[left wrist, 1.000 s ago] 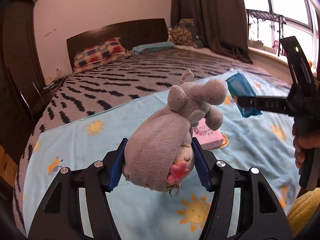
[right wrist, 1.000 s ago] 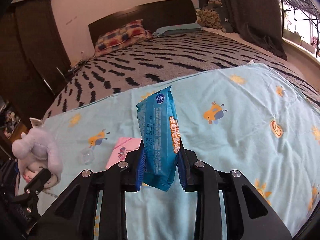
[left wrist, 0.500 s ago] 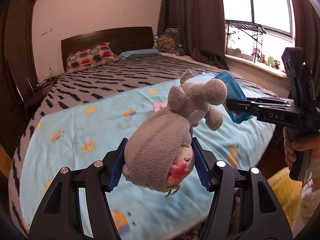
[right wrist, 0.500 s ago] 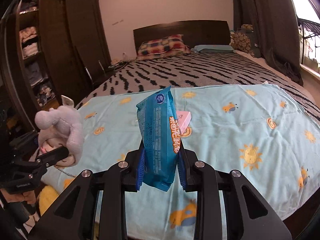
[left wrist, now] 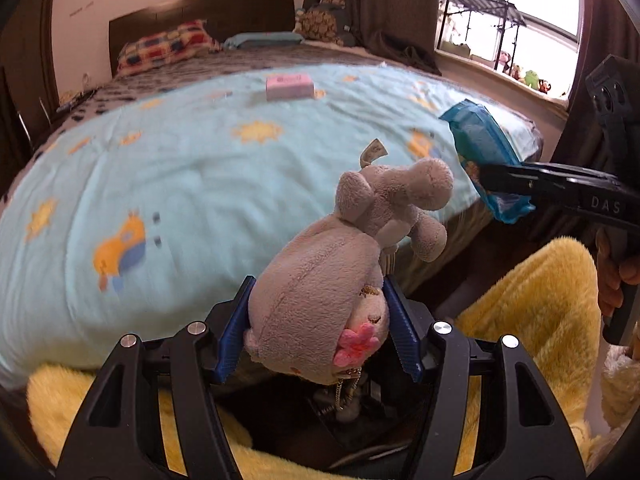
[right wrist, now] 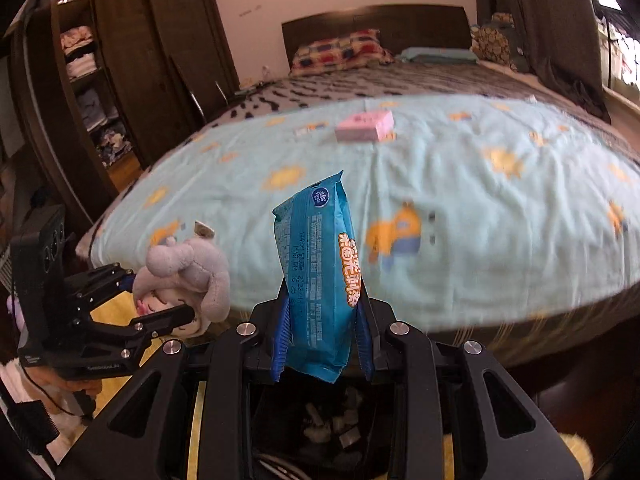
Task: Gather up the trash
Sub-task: 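Carry the plush doll and wipes packet down into the bin and open both grippers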
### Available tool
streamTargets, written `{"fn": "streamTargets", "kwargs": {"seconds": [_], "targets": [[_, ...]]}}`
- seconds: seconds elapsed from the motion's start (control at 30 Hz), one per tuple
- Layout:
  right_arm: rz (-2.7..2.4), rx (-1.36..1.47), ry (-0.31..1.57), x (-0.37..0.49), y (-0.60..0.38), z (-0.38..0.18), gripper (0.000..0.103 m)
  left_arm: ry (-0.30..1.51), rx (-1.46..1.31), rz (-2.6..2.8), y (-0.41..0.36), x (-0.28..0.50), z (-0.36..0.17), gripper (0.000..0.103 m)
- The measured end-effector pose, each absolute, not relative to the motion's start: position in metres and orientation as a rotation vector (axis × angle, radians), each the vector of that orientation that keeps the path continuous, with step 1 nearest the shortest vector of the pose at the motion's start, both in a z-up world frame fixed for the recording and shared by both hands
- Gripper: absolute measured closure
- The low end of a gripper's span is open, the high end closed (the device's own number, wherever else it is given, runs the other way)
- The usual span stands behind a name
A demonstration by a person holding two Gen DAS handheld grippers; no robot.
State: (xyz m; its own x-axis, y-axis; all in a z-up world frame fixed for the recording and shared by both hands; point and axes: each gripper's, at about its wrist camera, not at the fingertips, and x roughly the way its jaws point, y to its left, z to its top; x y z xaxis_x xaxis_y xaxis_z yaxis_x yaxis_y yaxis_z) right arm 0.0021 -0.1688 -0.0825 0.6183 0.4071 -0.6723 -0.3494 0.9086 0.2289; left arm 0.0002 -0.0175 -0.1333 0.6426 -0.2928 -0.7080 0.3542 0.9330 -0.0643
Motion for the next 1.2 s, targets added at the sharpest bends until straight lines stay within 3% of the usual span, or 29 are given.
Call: {"fn": "streamTargets", "kwargs": {"seconds": [0.73, 1.2], "targets": [[0.383, 0.175, 1.179, -0.020, -0.147, -0.237, 0.074, 1.194, 0.128, -0.335, -0.035, 0.012, -0.286, 0.044], [0.382, 0.204, 1.242, -0.012, -0.134, -0.256, 0.071, 1.286, 0.114, -0.393, -0.040, 0.021, -0.312, 0.042]]}}
